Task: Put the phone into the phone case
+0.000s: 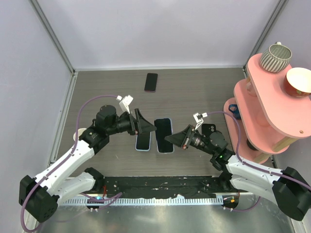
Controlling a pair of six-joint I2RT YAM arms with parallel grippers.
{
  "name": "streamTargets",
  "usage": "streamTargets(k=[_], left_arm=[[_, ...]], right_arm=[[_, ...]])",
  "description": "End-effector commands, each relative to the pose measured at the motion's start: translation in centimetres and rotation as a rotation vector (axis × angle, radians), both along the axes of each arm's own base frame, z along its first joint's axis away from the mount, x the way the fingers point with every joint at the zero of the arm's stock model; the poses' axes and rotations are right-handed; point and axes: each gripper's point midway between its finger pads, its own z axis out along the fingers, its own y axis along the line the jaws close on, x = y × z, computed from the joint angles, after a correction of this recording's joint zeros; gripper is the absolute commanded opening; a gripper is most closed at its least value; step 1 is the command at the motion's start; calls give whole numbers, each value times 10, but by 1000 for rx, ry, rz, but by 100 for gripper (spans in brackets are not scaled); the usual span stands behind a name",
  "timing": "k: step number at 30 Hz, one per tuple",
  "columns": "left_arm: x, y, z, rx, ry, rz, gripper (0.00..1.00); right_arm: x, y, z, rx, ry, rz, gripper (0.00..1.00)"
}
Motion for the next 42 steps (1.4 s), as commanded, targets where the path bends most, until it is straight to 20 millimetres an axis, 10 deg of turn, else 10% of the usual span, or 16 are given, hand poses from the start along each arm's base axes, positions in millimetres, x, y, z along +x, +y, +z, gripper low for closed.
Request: streamTargets(k=[1,10,19,30,34,38,42], left_arm=[[-21,-17,25,-191,-30,-152,73],[-25,-28,27,-279,-27,-233,51],[-36,-30,28,-304,-25,-283,1],[-47,-29,29,-315,-44,-351,0],[-48,-28,31,-314,-57,-349,0],[-50,-27,29,-311,-50,-350,8],[-53,-25,25,-309,-45,-352,40]], right_arm=[[-18,4,79,181,-220,95,2],[-27,7,81,236,-191,160,5],[-21,15,63,117,-177,158,18],[-12,14,80,84,-205,111,51],[-11,13,85,94,-225,100,9],[-12,10,88,104,-236,85,1],[-13,3,98,127,-259,59,1]])
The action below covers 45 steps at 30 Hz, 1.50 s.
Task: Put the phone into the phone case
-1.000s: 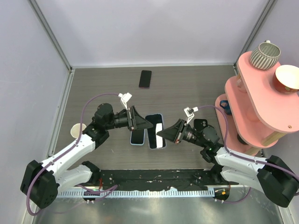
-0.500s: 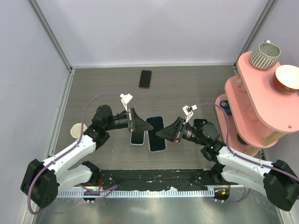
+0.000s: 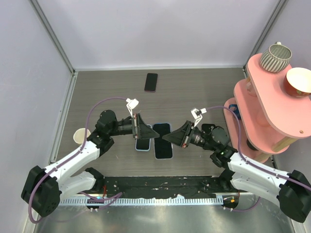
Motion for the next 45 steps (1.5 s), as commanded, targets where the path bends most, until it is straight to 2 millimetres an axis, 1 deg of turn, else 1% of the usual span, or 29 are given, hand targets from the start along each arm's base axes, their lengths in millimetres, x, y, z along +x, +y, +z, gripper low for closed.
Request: streamTargets(k=[1,2,3,6,8,10,11,14,15,16,17,18,19,20,21,22,23,24,26,28,30,37,38,40,41,42,43,44,45], left_arm=[[-10,3,9,-32,-34,-26,43],[-12,4,9,-41,-36,-29,47],[-14,4,10,-47,-39,-31,53],[-23,0,10,-61,-51,-64,63],[-32,-8,9,-62,-56,-109,64],[-35,-13,10,-66,-62,-126,62],[-36,-15,13,-74,-73,-134,60],[-32,-17,13,-76,-74,-124,42],[-33,-17,13,-77,-75,-124,32],[-32,-17,14,-82,-83,-123,28],[-33,-17,12,-80,-80,-121,24],[-33,-16,11,-80,-80,-123,17],[-34,-16,12,-82,-86,-126,14],[-35,-16,10,-81,-82,-131,12],[-36,-15,11,-83,-86,-135,8],[-39,-14,13,-86,-91,-146,6],[-39,-14,13,-87,-95,-149,5],[-40,-14,13,-86,-100,-152,0],[-42,-12,13,-85,-122,-156,0],[-42,-12,9,-71,-123,-157,0],[-41,-11,7,-64,-138,-149,0],[-44,-11,3,-54,-131,-167,0],[-43,-11,3,-54,-131,-166,0],[-44,-11,3,-53,-134,-166,0],[-44,-11,4,-54,-135,-169,0],[-45,-11,3,-53,-131,-169,0],[-44,-11,3,-52,-132,-167,0],[-44,-11,3,-51,-129,-167,0],[-43,-11,0,-43,-117,-163,0]], right_arm=[[2,-10,48,107,-132,-63,1],[4,-12,51,114,-134,-80,1],[4,-13,54,121,-142,-85,1],[4,-14,60,133,-150,-94,1],[5,-13,63,136,-152,-89,1],[5,-11,65,136,-151,-82,1],[4,-11,66,138,-151,-79,1],[3,-12,70,151,-148,-72,3],[2,-12,70,151,-141,-72,6],[2,-13,71,152,-140,-77,8],[2,-14,71,148,-139,-81,12],[3,-14,70,138,-124,-83,15],[4,-14,70,136,-122,-89,19],[4,-14,71,132,-121,-91,25],[5,-15,73,119,-116,-94,29],[7,-15,73,108,-119,-108,32],[9,-16,75,101,-117,-118,41],[9,-16,78,92,-109,-125,45],[14,-18,83,86,-103,-152,51],[20,-17,86,66,-81,-173,52],[20,-16,92,68,-84,-171,52],[26,-13,104,65,-105,-177,51],[29,-11,102,52,-104,-176,47],[26,-9,106,37,-124,-156,39],[25,-9,107,36,-130,-154,30],[24,-10,108,36,-139,-154,24],[23,-10,106,35,-146,-149,13],[18,-11,112,51,-175,-136,8],[15,-10,110,49,-187,-119,5]])
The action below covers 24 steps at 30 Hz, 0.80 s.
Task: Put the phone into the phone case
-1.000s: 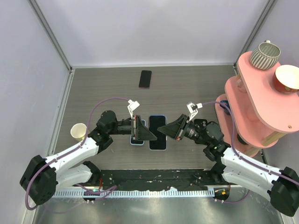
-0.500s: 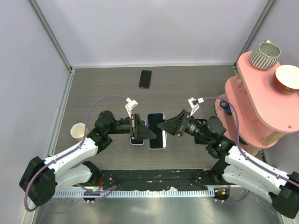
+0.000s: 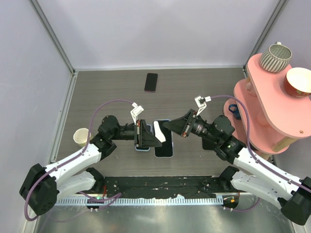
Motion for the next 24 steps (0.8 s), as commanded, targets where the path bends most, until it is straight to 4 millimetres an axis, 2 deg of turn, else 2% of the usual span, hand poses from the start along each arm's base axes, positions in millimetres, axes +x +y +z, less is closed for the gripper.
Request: streamTargets(k=[1,4,5,7,8,10,11,13,14,16,19,21,24], left_arm=[[-3,0,2,7,3,-11,0],[0,-2,3,9,15,-10,11],[1,-2,4,9,19,-9,22],[4,-4,9,-2,11,5,35],[5,-4,10,-5,11,12,39],[6,-4,13,-19,1,23,39],[7,-4,15,-24,-4,30,39],[8,-4,17,-34,-8,40,27],[9,-4,17,-36,-10,48,11],[11,-4,16,-34,-9,59,0],[13,-3,16,-36,-13,79,0],[15,-2,17,-38,-19,102,0],[18,0,17,-25,-30,133,0]], right_arm=[[-19,-3,53,92,-198,67,1],[-25,0,51,82,-210,108,1],[-26,0,49,80,-211,112,1],[-27,1,45,75,-200,124,1],[-28,1,43,77,-198,129,1],[-28,2,40,79,-188,138,1],[-30,3,38,77,-183,146,1],[-30,3,34,69,-170,150,5],[-30,4,29,56,-154,157,11],[-30,6,22,40,-132,170,26],[-38,9,9,22,-98,225,38],[-42,11,-2,12,-74,255,39],[-47,10,-6,15,-67,275,37]])
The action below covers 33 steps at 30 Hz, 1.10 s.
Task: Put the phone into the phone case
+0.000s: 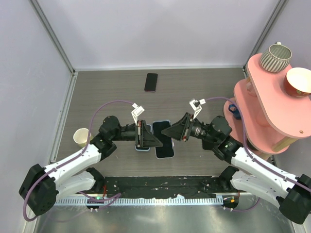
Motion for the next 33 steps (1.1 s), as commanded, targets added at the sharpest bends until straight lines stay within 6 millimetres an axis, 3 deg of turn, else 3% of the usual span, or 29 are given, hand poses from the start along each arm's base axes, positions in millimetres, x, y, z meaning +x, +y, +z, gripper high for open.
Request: streamTargets(k=[1,4,6,8,13,19,21,24,30,31,33], left_arm=[[20,2,17,-26,-44,131,0],[22,3,17,-14,-50,150,0],[26,5,16,7,-50,169,14],[29,7,17,20,-48,196,27],[32,14,28,1,-59,220,46],[31,13,31,-11,-56,215,50],[30,12,33,-22,-60,201,50],[28,10,33,-32,-61,181,40],[27,11,28,3,-73,174,8],[31,13,19,50,-44,197,3],[35,15,19,85,-91,221,0]], right_arm=[[-29,2,10,45,-41,140,31],[-32,-1,11,39,-61,137,6],[-34,-4,14,40,-80,132,1],[-37,-5,10,26,-81,138,1],[-45,-7,0,24,-63,172,1],[-50,-8,-3,49,-48,196,1],[-50,-7,-6,48,-39,198,1],[-49,-7,-5,55,-36,195,1],[-46,-6,-1,64,-42,185,1],[-44,-6,-1,61,-46,176,1],[-43,-5,-3,51,-43,172,1]])
